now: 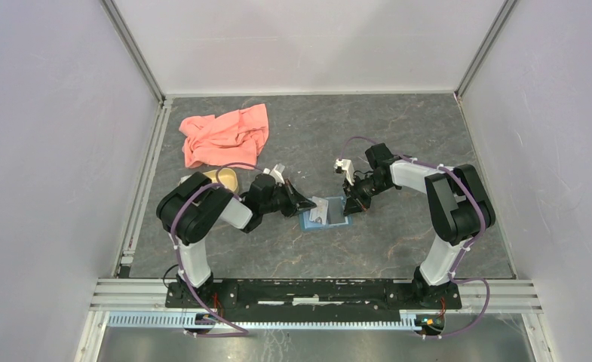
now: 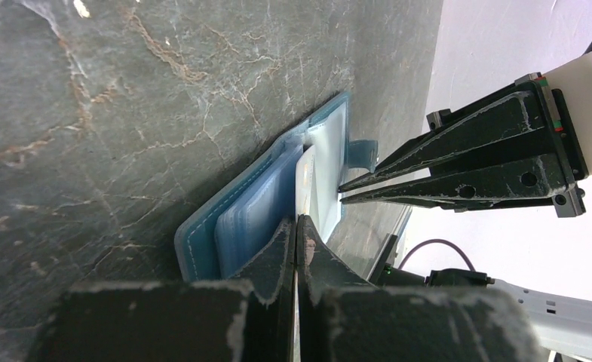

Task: Put the credit cards into the card holder
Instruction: Insert the credit card into the card holder.

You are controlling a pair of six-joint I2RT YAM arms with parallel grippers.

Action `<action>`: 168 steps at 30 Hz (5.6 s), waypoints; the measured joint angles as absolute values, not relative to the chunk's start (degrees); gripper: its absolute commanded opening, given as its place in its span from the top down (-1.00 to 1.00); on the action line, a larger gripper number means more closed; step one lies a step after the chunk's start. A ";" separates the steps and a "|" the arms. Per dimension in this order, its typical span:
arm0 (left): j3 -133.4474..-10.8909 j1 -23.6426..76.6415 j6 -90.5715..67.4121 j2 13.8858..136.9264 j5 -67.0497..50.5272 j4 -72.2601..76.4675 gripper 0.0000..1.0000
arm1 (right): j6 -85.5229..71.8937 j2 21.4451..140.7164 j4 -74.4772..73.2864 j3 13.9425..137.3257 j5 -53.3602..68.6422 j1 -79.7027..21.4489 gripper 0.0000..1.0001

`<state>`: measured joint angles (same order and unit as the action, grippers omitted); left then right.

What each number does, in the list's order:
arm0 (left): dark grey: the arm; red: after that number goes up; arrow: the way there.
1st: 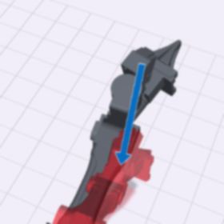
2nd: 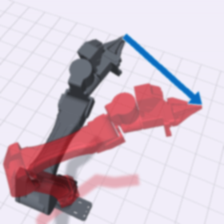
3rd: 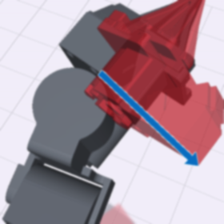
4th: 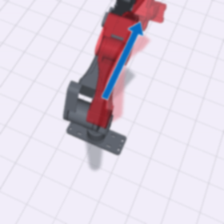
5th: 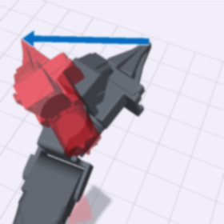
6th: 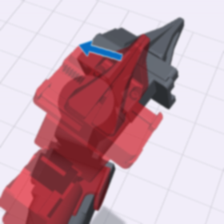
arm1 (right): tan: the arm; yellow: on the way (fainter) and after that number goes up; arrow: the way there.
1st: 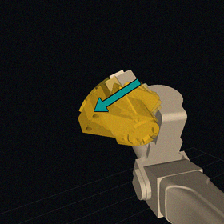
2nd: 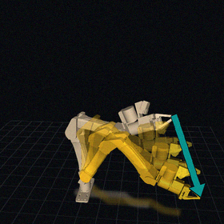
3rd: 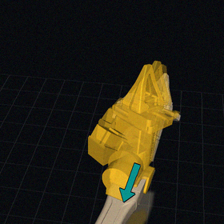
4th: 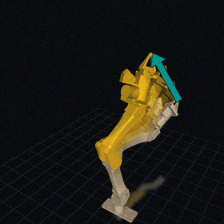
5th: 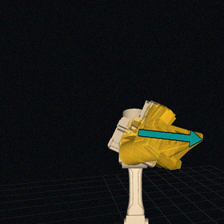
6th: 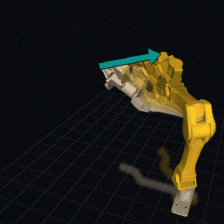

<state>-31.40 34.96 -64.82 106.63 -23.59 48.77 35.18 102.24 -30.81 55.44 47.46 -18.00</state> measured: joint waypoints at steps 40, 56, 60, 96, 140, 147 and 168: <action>-29.89 44.40 -64.93 111.70 -6.92 62.33 0.93 | 35.20 102.24 -30.72 55.51 47.51 -18.33 0.71; -34.30 47.35 -62.70 107.98 -4.47 51.57 -0.01 | 36.56 100.68 -30.98 55.51 51.33 -18.26 0.67; -36.71 47.40 -59.53 104.68 -3.33 42.11 -0.07 | 37.23 99.39 -30.98 55.51 52.51 -18.26 0.67; -45.21 48.14 -41.50 95.11 5.41 9.63 -0.29 | 36.88 99.24 -30.76 55.48 51.40 -18.24 0.73; -51.07 49.12 -38.65 97.49 1.83 1.72 -0.14 | 36.88 99.24 -30.74 55.48 51.44 -18.24 0.72; -51.35 49.17 -38.46 96.25 4.60 -1.28 -0.11 | 36.77 99.29 -30.72 55.48 51.42 -18.55 0.80; -51.20 49.23 -36.82 96.49 5.56 -2.85 -0.10 | 32.10 104.09 -28.42 55.48 48.40 -22.26 0.98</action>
